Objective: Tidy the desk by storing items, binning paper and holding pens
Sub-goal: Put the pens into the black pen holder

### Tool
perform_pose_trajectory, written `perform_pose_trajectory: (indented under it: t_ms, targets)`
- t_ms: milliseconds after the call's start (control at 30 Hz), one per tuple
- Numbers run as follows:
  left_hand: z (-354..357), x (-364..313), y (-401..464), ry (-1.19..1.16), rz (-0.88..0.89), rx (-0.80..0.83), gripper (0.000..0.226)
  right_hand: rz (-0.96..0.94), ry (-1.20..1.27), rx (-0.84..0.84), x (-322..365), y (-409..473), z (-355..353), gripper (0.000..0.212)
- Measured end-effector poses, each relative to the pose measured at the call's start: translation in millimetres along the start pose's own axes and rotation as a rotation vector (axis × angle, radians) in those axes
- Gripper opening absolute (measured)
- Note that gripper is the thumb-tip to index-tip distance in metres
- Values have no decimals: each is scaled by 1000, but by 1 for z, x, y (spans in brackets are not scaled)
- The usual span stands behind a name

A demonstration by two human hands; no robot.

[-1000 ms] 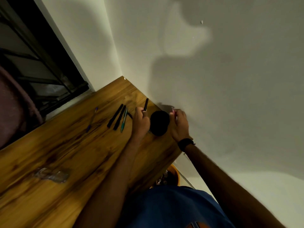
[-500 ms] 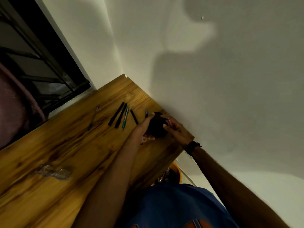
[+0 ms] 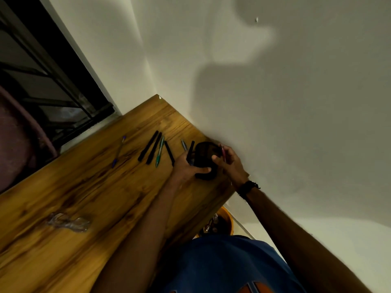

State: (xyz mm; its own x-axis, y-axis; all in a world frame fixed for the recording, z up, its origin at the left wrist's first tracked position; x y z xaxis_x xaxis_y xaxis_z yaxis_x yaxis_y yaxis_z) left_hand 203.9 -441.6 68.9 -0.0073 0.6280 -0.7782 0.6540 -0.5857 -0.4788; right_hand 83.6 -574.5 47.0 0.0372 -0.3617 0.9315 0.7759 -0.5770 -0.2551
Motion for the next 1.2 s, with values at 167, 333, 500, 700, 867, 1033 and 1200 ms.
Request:
perform_pose_trajectory:
  t_ms: [167, 333, 500, 700, 867, 1033, 1200]
  targets:
    - [10, 4, 6, 91, 98, -74, 92, -53, -70, -40, 2, 2, -3, 63]
    - [24, 2, 13, 128, 112, -54, 93, -130, -223, -131, 1, 3, -7, 54]
    - [20, 5, 13, 81, 49, -41, 82, -280, -224, -219, 7, -1, -3, 29]
    - [-1, -11, 5, -256, 52, -272, 16, -490, -350, -274, 28, -10, 19, 23]
    - [-13, -39, 7, -275, 215, -338, 23, -581, -229, -256, 55, -9, 34, 19]
    - [-14, -50, 8, -290, 286, -331, 24, -673, -248, -294, 66, -9, 33, 16]
    - [-16, -67, 0, -363, 369, -325, 23, -642, -363, -277, 46, -7, 22, 14]
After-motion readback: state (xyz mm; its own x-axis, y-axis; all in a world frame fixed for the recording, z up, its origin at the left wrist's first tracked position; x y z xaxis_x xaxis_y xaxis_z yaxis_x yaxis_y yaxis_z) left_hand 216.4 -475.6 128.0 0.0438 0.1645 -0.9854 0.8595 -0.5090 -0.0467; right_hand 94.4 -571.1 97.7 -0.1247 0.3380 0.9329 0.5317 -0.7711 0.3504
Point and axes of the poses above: each hand's wrist, its own y-axis towards the middle knuckle, its own z-axis out of the palm, x = y × z, the point moved 1 cm from there along y, towards the middle knuckle, and after that the axes turned 15 degrees about y, right-handed, at the moved point
